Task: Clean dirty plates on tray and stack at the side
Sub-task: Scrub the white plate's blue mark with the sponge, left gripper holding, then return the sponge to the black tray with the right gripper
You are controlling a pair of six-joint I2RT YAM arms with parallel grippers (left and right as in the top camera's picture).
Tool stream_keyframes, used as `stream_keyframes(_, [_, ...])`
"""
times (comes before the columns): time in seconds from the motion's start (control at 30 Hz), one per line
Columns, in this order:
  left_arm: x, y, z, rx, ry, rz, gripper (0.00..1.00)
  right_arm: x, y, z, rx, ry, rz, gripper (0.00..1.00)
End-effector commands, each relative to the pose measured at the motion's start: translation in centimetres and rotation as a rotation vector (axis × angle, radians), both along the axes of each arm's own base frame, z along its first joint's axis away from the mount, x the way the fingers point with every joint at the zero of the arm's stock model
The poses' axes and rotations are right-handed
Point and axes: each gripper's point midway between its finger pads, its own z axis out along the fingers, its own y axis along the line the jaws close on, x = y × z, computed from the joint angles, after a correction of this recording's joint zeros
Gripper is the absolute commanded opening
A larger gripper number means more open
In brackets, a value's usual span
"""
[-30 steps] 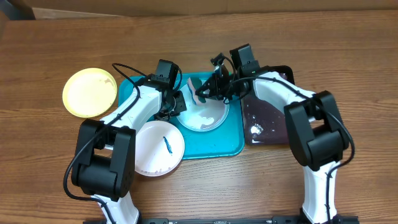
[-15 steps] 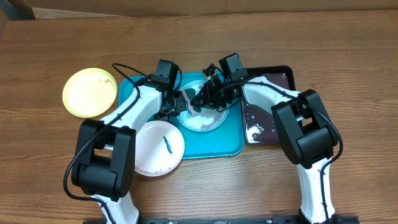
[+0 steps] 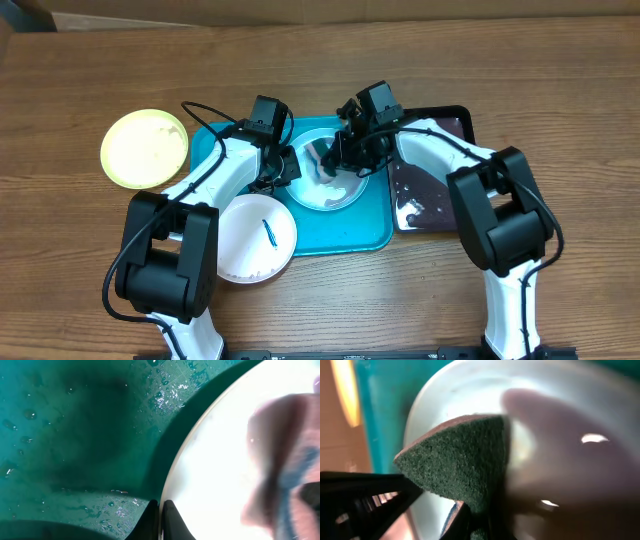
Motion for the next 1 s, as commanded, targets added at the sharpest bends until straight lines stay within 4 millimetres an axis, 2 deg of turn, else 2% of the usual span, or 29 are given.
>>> stream_keyframes(0.0, [-0.8,0.0,-0.4,0.014,0.015,-0.029,0.05,2.4,-2.8,0.9,-0.151,-0.121,-0.063,0.04])
stream_keyframes(0.1, [-0.8,0.0,-0.4,0.014,0.015,-0.029,0.04,2.3,-3.1,1.0,-0.161,-0.124,-0.055,0.04])
stream_keyframes(0.23, [-0.8,0.0,-0.4,0.014,0.015,-0.029,0.04,2.9,-3.5,2.9,-0.154,-0.152,-0.06,0.04])
stream_keyframes(0.4, [-0.8,0.0,-0.4,0.014,0.015,-0.029,0.04,3.6,-3.7,6.8,-0.144,-0.198,-0.053,0.04])
stream_keyframes(0.57, [-0.8,0.0,-0.4,0.014,0.015,-0.029,0.04,2.6,-3.2,12.2,-0.082,-0.271,0.013,0.04])
stream_keyframes(0.63, [-0.8,0.0,-0.4,0.014,0.015,-0.029,0.04,2.1,-3.7,13.8,-0.082,-0.291,0.014,0.04])
stream_keyframes(0.7, [-0.8,0.1,-0.4,0.015,0.015,-0.03,0.04,1.9,-5.0,14.6,-0.109,-0.289,-0.01,0.04])
stream_keyframes(0.77, [-0.8,0.1,-0.4,0.015,0.015,-0.03,0.04,1.9,-7.4,14.7,-0.177,-0.278,-0.054,0.04])
stream_keyframes(0.8, [-0.8,0.1,-0.4,0.015,0.015,-0.03,0.04,1.9,-8.3,14.5,-0.209,-0.273,-0.067,0.04])
stream_keyframes(0.97, [-0.8,0.0,-0.4,0.014,0.015,-0.03,0.04,1.2,-15.8,11.7,-0.489,-0.177,-0.164,0.04])
